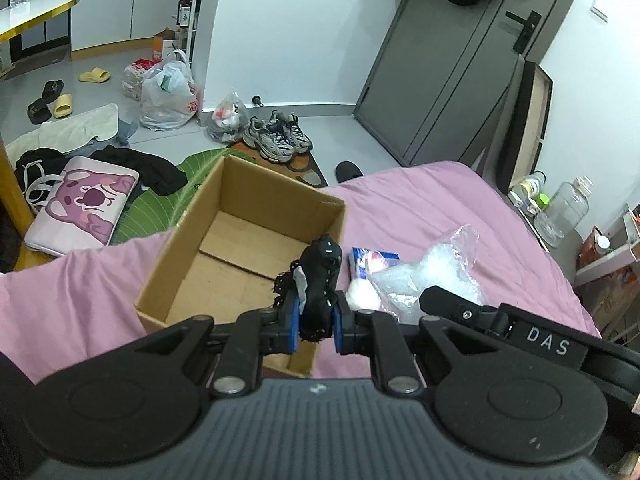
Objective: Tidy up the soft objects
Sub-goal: 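Carry the keychain with the left tool while the right tool carries the bag toward the box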
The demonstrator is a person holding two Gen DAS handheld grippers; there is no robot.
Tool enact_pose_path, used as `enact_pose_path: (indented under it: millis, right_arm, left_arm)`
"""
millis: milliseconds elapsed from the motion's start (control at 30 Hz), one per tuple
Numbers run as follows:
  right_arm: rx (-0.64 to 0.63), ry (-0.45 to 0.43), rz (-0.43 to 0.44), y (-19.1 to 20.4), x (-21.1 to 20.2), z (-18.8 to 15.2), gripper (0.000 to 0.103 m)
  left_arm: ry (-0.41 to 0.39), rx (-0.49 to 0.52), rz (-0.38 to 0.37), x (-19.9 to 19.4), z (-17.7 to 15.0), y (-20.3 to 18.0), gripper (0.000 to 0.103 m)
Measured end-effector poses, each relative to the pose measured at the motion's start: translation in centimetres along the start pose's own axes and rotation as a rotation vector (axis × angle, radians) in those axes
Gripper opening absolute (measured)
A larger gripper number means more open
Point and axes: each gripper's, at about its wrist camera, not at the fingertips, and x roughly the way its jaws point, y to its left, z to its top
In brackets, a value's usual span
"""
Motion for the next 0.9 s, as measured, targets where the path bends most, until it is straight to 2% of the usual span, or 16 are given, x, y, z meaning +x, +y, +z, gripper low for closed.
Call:
enact_pose_path:
  millis: [567,733,900]
  right_arm:
    - [-0.067,0.031,0.026,4.1,4.6,3.2,0.023]
    - [-0.103,-0.007,0.057,3.8,5.3,2.9,0.023]
    - [-0.080,-0.018,0.042,2.8,6.0,2.6,0.023]
  left_arm:
    - [0.002,-0.052,0.009,3.3,4.4,3.6,0.015]
    - [0.021,-0.047,0.011,5.0,5.2,4.3,0.015]
    - [0.040,-0.008,0.019,6.9,5.3,4.7,0.015]
